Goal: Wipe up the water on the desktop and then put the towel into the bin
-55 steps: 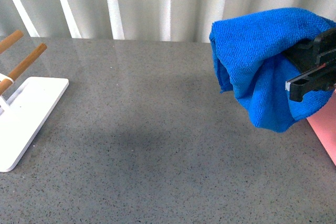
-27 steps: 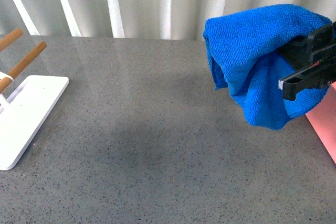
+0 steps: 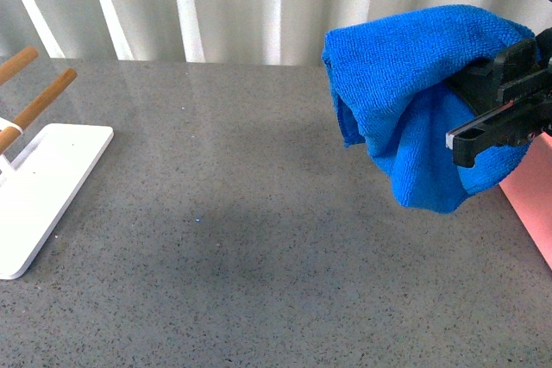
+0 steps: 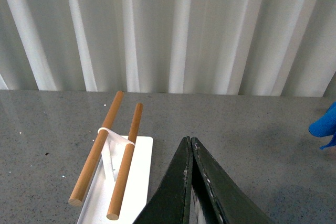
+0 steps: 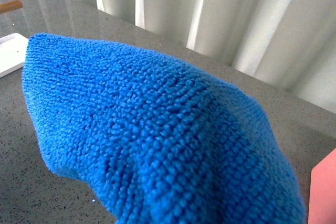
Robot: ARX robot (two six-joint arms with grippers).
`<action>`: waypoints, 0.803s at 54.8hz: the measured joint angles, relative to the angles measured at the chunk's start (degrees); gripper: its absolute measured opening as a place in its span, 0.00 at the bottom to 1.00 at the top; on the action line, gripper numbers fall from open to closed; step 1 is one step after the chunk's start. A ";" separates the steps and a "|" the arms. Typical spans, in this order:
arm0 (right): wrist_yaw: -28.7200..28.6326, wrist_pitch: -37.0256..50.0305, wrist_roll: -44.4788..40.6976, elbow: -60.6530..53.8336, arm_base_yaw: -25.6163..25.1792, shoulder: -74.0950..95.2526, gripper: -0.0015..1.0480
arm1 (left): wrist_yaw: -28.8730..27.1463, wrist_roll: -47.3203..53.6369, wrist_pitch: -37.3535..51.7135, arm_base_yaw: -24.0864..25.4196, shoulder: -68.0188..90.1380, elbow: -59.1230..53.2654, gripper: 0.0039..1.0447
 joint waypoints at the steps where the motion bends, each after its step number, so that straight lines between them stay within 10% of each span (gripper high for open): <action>1: 0.00 0.00 0.02 0.00 0.00 -0.07 0.04 | 0.00 0.00 -0.31 0.00 -0.31 0.00 0.03; 31: 0.44 -0.96 0.28 0.07 0.20 -0.79 0.04 | -0.04 -0.04 -13.49 0.00 -13.14 0.00 0.04; 44: 3.52 -8.52 5.27 5.27 2.64 4.63 0.04 | -0.07 -0.04 -13.51 0.00 -13.14 0.00 0.43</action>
